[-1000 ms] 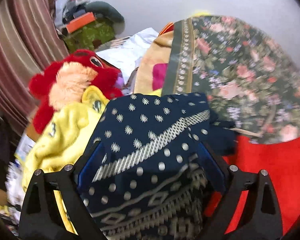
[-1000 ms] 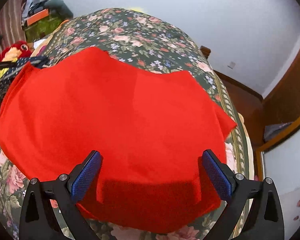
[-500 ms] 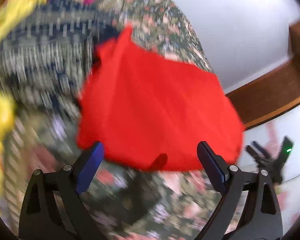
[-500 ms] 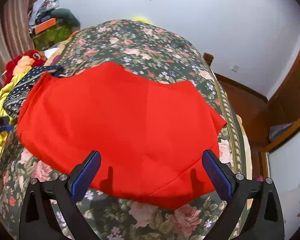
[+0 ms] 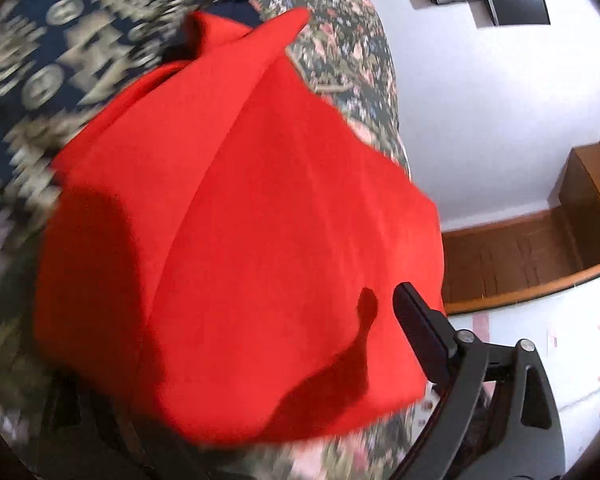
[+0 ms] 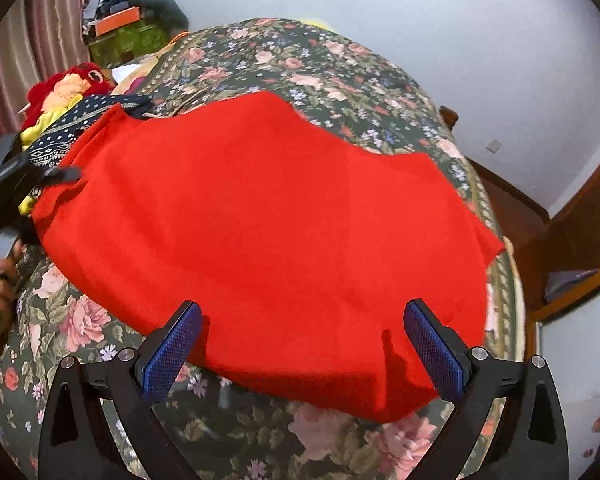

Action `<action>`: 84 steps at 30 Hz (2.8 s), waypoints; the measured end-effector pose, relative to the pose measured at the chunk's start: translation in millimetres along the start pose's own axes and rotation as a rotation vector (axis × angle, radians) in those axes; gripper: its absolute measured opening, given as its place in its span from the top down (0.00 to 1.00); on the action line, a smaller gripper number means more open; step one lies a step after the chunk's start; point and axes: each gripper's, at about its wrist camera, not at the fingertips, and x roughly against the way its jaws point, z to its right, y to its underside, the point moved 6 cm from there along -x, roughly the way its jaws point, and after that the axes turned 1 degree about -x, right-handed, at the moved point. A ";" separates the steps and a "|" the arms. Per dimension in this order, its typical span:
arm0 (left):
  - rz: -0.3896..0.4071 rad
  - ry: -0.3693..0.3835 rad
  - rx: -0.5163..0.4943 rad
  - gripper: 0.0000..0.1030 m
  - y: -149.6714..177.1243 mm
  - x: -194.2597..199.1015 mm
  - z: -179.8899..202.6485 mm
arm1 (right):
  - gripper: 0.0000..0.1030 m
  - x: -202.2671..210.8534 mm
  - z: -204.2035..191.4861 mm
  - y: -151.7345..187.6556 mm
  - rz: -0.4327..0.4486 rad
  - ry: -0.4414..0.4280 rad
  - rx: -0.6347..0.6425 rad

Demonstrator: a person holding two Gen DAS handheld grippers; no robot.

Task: Fold large clothes

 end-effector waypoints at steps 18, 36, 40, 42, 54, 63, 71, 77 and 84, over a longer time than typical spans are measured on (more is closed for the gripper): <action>0.356 -0.086 -0.240 0.89 -43.9 68.9 68.6 | 0.03 1.8 -75.9 -71.8 0.047 -0.126 0.103; 0.472 -0.364 -0.495 0.89 -29.1 122.1 101.0 | 0.03 -11.6 -120.3 -44.8 -0.126 -0.466 0.016; 0.433 -0.405 -0.787 0.89 1.5 79.1 176.6 | 0.03 18.2 -37.8 -33.4 -0.042 -0.345 -0.117; 0.387 -0.401 -0.946 0.91 31.4 42.8 216.6 | 0.02 31.2 3.4 -24.6 -0.008 -0.289 -0.185; -0.137 -0.350 -1.089 0.92 158.6 -101.6 186.2 | 0.02 69.0 128.3 51.0 0.008 -0.165 -0.422; -0.262 -0.337 -1.182 0.75 193.5 -76.9 182.2 | 0.03 68.4 104.1 54.7 0.002 -0.211 -0.408; -0.235 -0.259 -1.045 0.33 181.1 -4.2 189.1 | 0.03 89.6 58.6 32.6 0.037 -0.360 -0.386; 0.016 -0.426 -1.021 0.14 115.4 53.4 167.1 | 0.03 69.6 5.6 28.9 -0.055 -0.528 -0.399; -0.061 -0.516 -0.828 0.13 84.5 38.0 95.5 | 0.15 17.0 -28.7 18.6 -0.142 -0.556 -0.478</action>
